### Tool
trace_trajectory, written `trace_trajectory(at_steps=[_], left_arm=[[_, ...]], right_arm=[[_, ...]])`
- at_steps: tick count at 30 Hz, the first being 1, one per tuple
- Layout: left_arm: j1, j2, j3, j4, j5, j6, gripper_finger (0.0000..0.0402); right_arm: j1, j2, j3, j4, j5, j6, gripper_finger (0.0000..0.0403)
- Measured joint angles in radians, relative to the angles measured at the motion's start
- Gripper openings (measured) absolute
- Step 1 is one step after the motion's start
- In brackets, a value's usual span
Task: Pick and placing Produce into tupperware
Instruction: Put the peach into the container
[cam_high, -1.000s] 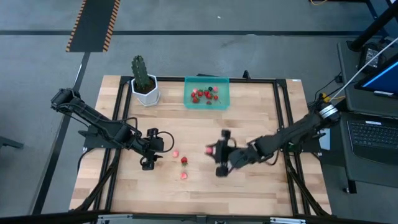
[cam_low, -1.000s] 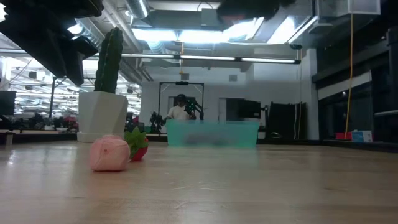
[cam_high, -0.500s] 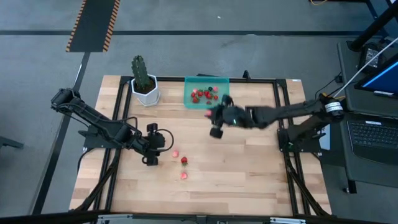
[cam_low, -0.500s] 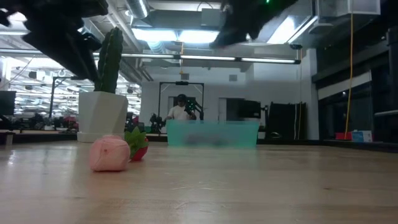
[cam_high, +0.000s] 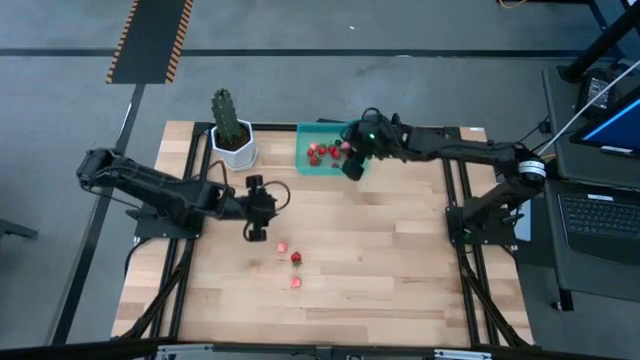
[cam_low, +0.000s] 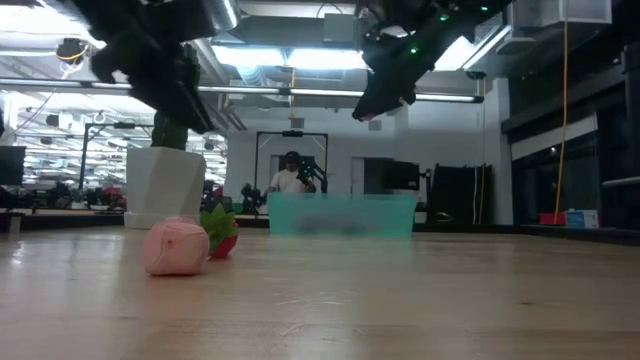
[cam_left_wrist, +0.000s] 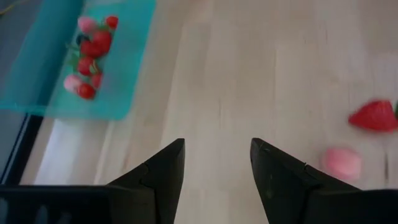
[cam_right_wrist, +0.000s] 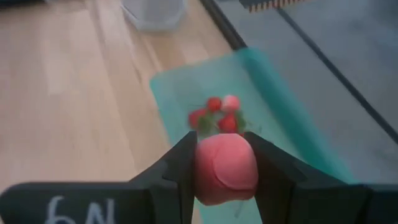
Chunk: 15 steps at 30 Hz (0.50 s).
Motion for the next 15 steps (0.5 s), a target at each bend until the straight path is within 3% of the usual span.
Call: trace_trajectory(at_steps=[8,15], left_arm=[[0.192,-0.035,0.001,0.142,0.203,0.144,0.0176],[0.282,-0.039,0.001,0.157,0.224,0.040,0.0176]], right_arm=[[-0.078,0.220,0.305,-0.370,-0.003,0.019,0.0122],[-0.133,0.388,0.474,-0.469,-0.034,0.019,0.0122]])
